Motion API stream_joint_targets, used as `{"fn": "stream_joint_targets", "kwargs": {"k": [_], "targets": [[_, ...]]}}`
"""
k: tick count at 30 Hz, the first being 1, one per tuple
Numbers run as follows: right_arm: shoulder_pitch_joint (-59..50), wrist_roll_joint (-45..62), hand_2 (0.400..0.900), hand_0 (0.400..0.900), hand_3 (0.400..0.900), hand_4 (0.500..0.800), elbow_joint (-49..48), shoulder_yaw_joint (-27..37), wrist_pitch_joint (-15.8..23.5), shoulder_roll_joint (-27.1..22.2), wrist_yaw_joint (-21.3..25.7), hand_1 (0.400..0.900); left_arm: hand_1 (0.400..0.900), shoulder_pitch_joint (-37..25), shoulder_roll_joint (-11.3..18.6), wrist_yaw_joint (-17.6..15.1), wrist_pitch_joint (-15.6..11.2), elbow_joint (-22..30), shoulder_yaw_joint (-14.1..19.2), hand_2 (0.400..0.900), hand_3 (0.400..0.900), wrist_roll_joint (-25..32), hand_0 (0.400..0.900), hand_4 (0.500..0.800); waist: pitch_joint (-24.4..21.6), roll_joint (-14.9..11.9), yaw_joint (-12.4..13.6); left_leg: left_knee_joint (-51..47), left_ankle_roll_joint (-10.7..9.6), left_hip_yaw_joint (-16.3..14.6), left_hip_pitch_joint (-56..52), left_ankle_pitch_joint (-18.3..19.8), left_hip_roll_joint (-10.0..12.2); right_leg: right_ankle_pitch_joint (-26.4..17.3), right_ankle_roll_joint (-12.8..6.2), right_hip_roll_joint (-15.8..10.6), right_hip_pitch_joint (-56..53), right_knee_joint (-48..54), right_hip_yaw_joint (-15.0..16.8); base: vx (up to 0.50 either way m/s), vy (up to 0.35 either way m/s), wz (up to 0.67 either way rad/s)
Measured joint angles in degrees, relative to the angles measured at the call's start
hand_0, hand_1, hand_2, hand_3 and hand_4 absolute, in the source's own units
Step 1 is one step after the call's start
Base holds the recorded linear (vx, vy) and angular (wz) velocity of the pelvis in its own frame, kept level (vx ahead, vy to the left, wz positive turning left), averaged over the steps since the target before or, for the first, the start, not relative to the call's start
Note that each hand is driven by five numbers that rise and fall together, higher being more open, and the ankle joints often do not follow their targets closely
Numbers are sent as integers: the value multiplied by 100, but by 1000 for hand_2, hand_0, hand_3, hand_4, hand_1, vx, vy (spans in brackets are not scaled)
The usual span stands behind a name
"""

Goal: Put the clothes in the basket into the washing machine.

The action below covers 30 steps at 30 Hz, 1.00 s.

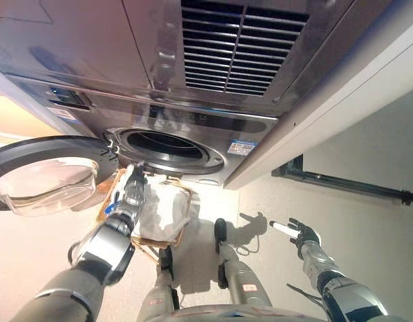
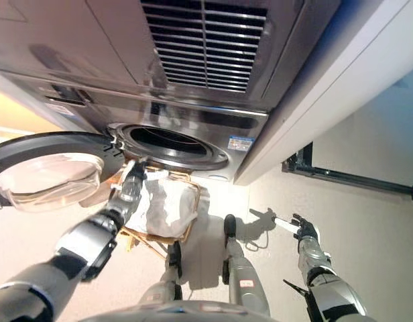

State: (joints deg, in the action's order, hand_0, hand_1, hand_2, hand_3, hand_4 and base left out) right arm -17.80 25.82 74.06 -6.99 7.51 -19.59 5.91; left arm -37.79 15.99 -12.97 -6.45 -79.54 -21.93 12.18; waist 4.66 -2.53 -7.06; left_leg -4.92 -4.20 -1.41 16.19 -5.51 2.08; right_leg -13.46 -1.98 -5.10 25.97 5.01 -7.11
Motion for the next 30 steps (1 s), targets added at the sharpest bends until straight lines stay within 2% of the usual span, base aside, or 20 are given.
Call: {"fn": "stream_joint_targets", "kwargs": {"k": [2, 5, 8, 11, 13, 19, 25, 30], "targets": [[-12, -35, 900, 900, 900, 800, -8, 23, 0, -5, -39, 900, 900, 645, -20, 115, -24, 33, 133, 900, 900, -49, 900, 800, -17, 46, 111, 0, -7, 11, -110, 25, 17, 40, -2, -2, -129, 0, -38, 42, 2, 12], [111, -84, 900, 900, 900, 800, -4, 196, -23, -9, -154, 900, 900, 1459, -176, 290, 6, 21, 591, 900, 900, -81, 900, 800, -47, 137, 215, 0, 1, 39, -404, 73, 62, 119, -28, 14, -468, 3, -138, 39, -14, 17], [456, -152, 900, 900, 900, 800, -55, 341, 9, -2, -281, 900, 900, 2347, -242, 509, -145, 398, 1082, 900, 900, 222, 900, 800, -146, 226, 387, -1, 43, 177, -674, 135, 68, 231, -52, -12, -821, 4, -281, 37, -27, 31], [912, -153, 900, 900, 900, 800, -101, 483, 16, 60, -400, 900, 900, 2991, -341, 643, -365, 516, 1199, 900, 900, 418, 900, 800, -333, 355, 561, -1, 56, 347, -883, 177, 65, 323, -78, -33, -1131, 5, -448, 19, -20, 28], [1248, -153, 900, 900, 900, 800, -98, 484, 30, 106, -493, 900, 900, 3317, -391, 730, -384, 536, 1324, 900, 900, 456, 900, 800, -423, 432, 614, -2, 63, 437, -1062, 207, 68, 377, -93, -40, -1350, 7, -511, 14, -19, 21], [1749, -308, 900, 900, 900, 800, -92, 466, 15, 245, -580, 900, 900, 3674, -469, 922, -384, 500, 1371, 900, 900, 432, 900, 800, -667, 468, 665, -3, 70, 564, -1417, 231, 76, 454, -84, -79, -1781, 12, -636, -6, 4, 14], [2217, -742, 900, 900, 900, 800, -67, 354, -9, 453, -688, 900, 900, 3934, -711, 1171, -378, 298, 1264, 900, 900, 5, 900, 800, -1102, 445, 669, -29, 87, 587, -1661, 276, 63, 517, -71, -112, -2057, 31, -721, -2, 16, 11], [2429, -932, 900, 900, 900, 800, -44, 92, -30, 539, -799, 900, 900, 4113, -748, 1298, -375, 202, 1238, 900, 900, -133, 900, 800, -1131, 475, 694, -29, 78, 646, -1794, 282, 81, 520, -73, -110, -2225, 31, -780, -16, 12, 11]]}}
